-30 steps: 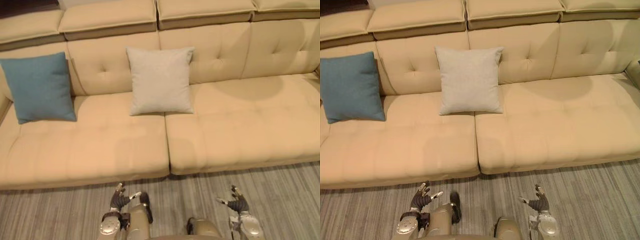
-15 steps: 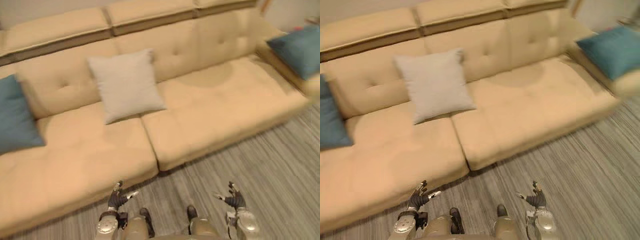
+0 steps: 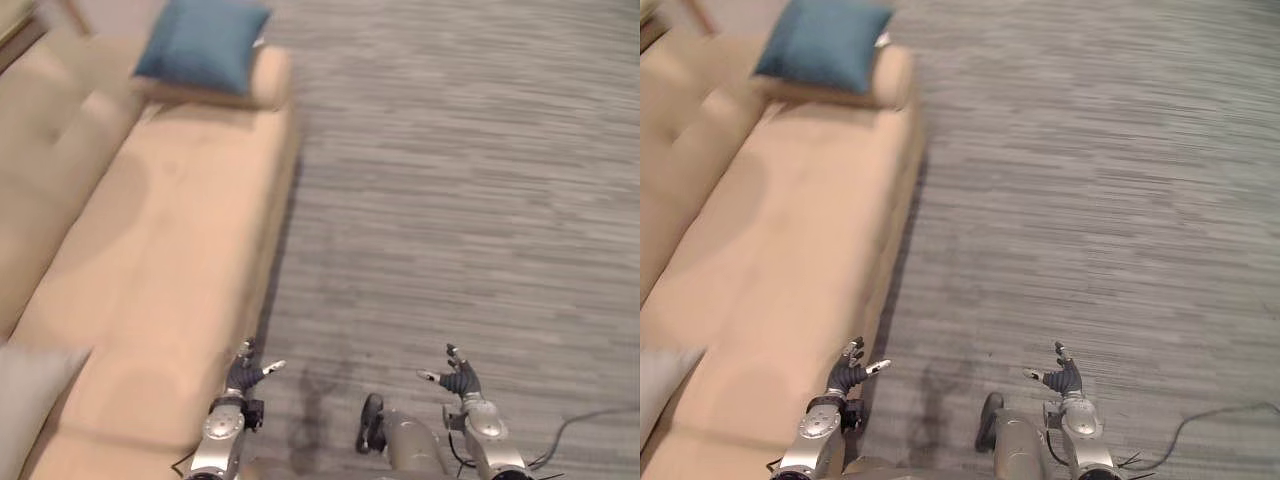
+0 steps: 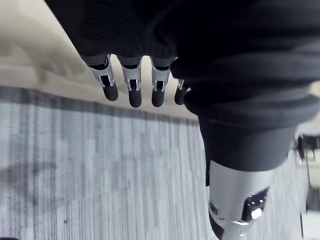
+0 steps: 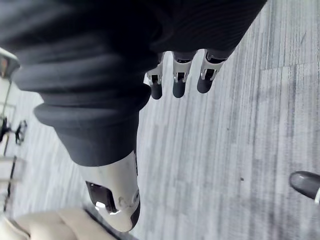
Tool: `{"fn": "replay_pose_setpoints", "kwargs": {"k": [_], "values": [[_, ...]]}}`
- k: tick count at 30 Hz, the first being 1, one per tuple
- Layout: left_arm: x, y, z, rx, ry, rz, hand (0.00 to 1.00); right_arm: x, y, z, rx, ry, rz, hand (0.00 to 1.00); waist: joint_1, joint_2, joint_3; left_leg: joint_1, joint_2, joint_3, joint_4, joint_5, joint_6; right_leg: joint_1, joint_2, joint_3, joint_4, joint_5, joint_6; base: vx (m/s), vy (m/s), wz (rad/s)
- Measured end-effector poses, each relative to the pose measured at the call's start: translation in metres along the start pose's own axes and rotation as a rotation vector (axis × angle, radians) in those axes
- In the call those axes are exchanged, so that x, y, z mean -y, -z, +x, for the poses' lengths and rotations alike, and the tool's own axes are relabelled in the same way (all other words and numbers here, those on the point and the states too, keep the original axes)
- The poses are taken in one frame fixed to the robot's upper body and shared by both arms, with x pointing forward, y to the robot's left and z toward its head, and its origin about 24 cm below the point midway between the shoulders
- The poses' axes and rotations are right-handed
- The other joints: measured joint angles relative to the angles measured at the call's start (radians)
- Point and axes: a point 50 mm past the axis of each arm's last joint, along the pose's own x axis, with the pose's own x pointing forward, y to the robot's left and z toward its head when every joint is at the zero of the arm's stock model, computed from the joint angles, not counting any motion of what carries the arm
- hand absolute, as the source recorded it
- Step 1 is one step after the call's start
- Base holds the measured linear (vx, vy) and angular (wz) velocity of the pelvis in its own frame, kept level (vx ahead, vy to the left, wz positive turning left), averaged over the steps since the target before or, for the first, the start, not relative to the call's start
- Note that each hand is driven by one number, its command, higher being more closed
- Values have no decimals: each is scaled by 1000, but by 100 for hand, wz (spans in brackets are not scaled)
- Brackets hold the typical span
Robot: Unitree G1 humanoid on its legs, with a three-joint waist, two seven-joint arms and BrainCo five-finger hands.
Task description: Pick up cushions and gather them together orderly.
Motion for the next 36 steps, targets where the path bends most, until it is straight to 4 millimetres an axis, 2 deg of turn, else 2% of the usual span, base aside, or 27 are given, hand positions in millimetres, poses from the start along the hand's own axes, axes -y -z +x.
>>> {"fn": "replay_pose_setpoints", "kwargs": {"k": [2,4,5,6,7,10,12,13,14,15,17,18,19,21,22,23,24,25,26,27,28,29,30,31,33,34,36], "values": [[4,2,-1,-5,0,-16,0,-3,5,-1,-20,-13,-9,0,25,-9,10,-103,-100,-112,-6,-78,-8,54,-1,85,-16,-19,22,370,145,-149],[4,4,-6,-3,-16,-40,0,-4,11,-2,-48,-22,-22,0,44,6,23,-222,-179,-187,-199,-85,-9,135,-8,155,-58,-45,65,388,228,-98],[4,4,-7,-1,-20,-51,0,-1,11,-2,-46,-19,-33,0,51,12,24,-242,-196,-195,-290,-74,-27,147,-13,171,-64,-54,80,383,301,-88],[5,4,-9,1,-23,-60,0,1,12,-2,-47,-19,-47,0,71,36,20,-259,-212,-202,-506,-27,-92,169,-9,198,-76,-72,109,539,385,-110],[5,6,-10,-8,-33,-64,0,-3,16,-3,-71,-22,-40,0,110,38,12,-235,-232,-167,-553,60,1,213,-17,254,-95,-91,130,594,396,-88],[-1,-3,-7,29,-50,-64,0,-7,18,-4,-75,-24,-30,0,93,-24,-9,-259,-303,-167,-509,-8,66,211,-90,264,-83,-122,184,515,281,22],[6,3,-9,5,-37,-77,0,-4,18,-2,-83,-4,-15,0,89,-40,-10,-209,-357,-149,-474,-93,107,161,-144,289,155,-133,253,588,344,27],[7,5,-10,-3,-30,-73,0,-3,19,-1,-90,2,-10,0,86,-41,-10,-175,-372,-148,-481,-113,116,133,-153,307,261,-106,311,564,304,15],[8,12,-13,-27,-15,-52,0,-5,21,-2,-104,3,-6,0,82,-43,-9,-83,-403,-157,-501,-153,138,57,-160,338,523,-32,354,590,227,18],[7,13,-14,-30,-13,-42,0,-5,25,-4,-118,0,-11,0,82,-47,-7,-35,-415,-164,-515,-164,150,22,-164,323,638,-40,342,723,188,31],[6,13,-14,-30,-15,-39,0,-5,31,-7,-142,0,-18,0,80,-44,-9,62,-433,-193,-564,-168,155,-48,-180,229,755,-93,245,604,74,28],[6,11,-13,-24,-17,-38,0,-4,29,-6,-139,5,-21,0,74,-31,-11,133,-433,-219,-624,-169,157,-116,-178,139,718,-132,178,614,26,36],[4,9,-11,-18,-18,-31,0,-2,27,-4,-133,11,-16,0,56,-24,-12,179,-430,-244,-670,-169,156,-176,-176,81,646,-152,150,626,11,42],[3,5,-8,-7,-16,-27,0,4,24,-2,-124,22,-27,0,30,3,2,263,-399,-278,-733,-169,153,-263,-125,66,429,-136,147,648,-31,60],[4,1,-5,4,-13,-27,0,9,24,-2,-125,33,-38,0,24,30,13,304,-364,-299,-745,-170,135,-282,-79,82,232,-71,147,668,-56,72],[4,-1,-4,11,-12,-24,0,11,26,-3,-132,37,-40,0,21,29,12,318,-359,-311,-744,-168,105,-276,-57,92,109,-8,154,875,-158,84],[0,-2,-3,17,-19,-10,0,10,34,-8,-156,39,-31,0,24,-8,-1,354,-362,-350,-721,-174,68,-275,-46,139,-102,142,151,770,-193,97],[-1,1,-2,2,-20,0,0,12,41,-12,-178,45,-35,0,15,-13,-12,370,-351,-384,-665,-196,32,-273,-35,170,-67,317,112,801,-231,91],[5,2,-1,-9,-10,-11,0,15,43,-13,-186,48,-41,0,11,18,-13,366,-322,-393,-614,-195,23,-282,-22,149,5,282,104,778,-216,60],[10,3,0,-18,-5,-24,0,20,34,-7,-160,61,-44,0,14,45,-17,293,-290,-390,-449,-95,-53,-278,-6,120,72,206,75,750,-195,22],[14,2,1,-21,-1,-38,0,19,26,-4,-133,58,-44,0,17,45,-15,199,-289,-373,-273,91,-60,-245,-8,118,73,166,67,736,-176,10],[17,2,1,-22,1,-50,0,18,23,-3,-119,55,-43,0,28,45,-12,154,-278,-357,-179,200,-90,-205,-7,116,52,151,64,602,-130,9],[20,0,1,-16,8,-60,0,15,21,-2,-110,51,-37,0,32,52,-3,92,-229,-308,-33,173,-65,-132,0,100,20,138,54,840,-149,32],[21,-1,2,-11,11,-61,0,11,21,-2,-110,51,-9,0,35,35,14,-2,-165,-217,131,79,17,-1,-5,83,-29,118,37,804,-123,40],[19,0,0,-11,7,-59,0,5,20,-3,-103,45,22,0,51,5,21,-75,-165,-162,129,23,41,122,-26,72,-110,106,36,523,-50,41],[15,-1,-2,1,-1,-57,0,6,17,-3,-84,49,33,0,63,-20,18,-167,-181,-123,29,-13,39,202,-51,58,-173,60,76,525,0,39],[16,1,-3,-2,1,-58,0,13,14,0,-75,64,23,0,67,1,23,-246,-193,-120,-156,-21,31,249,-54,31,-195,29,110,498,72,33]]}}
